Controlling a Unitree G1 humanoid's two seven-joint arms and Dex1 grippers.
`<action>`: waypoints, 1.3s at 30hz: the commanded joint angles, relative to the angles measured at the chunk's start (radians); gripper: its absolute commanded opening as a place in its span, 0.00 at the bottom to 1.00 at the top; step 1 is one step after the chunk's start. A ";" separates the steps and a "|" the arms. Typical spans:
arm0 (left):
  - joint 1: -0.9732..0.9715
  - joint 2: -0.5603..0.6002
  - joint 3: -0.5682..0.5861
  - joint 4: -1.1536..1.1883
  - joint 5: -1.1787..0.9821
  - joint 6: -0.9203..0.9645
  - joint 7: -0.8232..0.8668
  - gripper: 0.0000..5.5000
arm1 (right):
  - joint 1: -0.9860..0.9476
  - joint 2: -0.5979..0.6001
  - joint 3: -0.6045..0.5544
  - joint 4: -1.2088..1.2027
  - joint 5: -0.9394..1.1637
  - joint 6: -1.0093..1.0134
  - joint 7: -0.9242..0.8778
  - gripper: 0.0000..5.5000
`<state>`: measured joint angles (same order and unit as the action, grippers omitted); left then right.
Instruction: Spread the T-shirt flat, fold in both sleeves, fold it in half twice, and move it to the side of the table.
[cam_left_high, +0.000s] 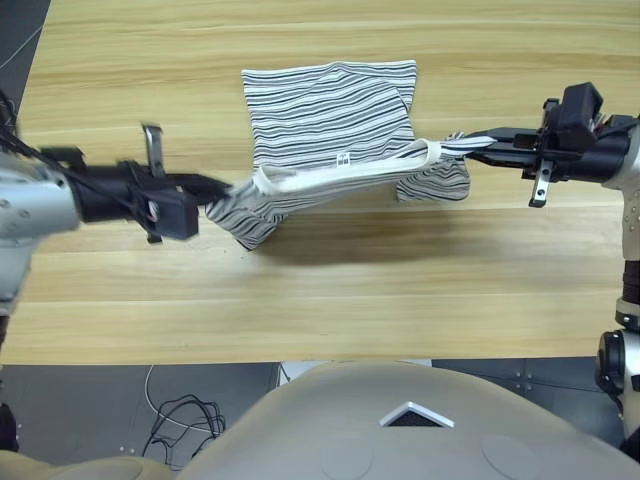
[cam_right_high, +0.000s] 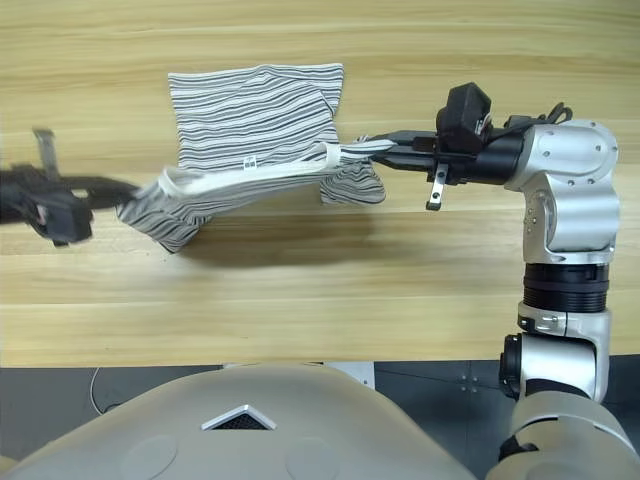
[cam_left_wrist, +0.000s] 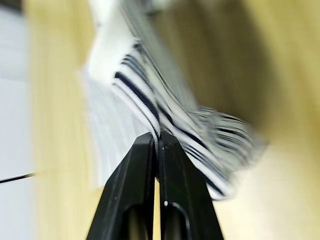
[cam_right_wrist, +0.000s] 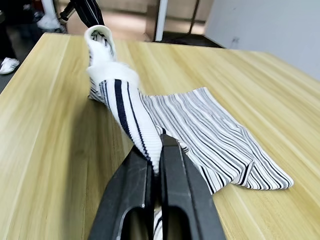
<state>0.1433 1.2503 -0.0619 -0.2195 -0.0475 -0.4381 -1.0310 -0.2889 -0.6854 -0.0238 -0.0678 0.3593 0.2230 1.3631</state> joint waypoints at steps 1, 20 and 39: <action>0.240 0.089 0.041 -0.086 0.032 0.050 -0.084 0.02 | 0.044 -0.087 0.031 -0.137 0.028 0.017 0.058 0.02; 0.420 0.029 0.037 -0.460 0.299 0.137 -0.128 0.05 | 0.270 -0.070 0.483 -0.260 -0.279 -0.122 -0.035 0.02; 0.737 0.037 0.260 -0.627 0.065 0.324 -0.374 0.24 | 0.172 -0.321 0.371 -0.281 -0.021 0.012 0.217 0.24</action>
<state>0.8619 1.2933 0.1619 -0.8376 0.0527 -0.1163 -1.3731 -0.0691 -1.0326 0.3713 -0.3976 0.3312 0.2268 1.6039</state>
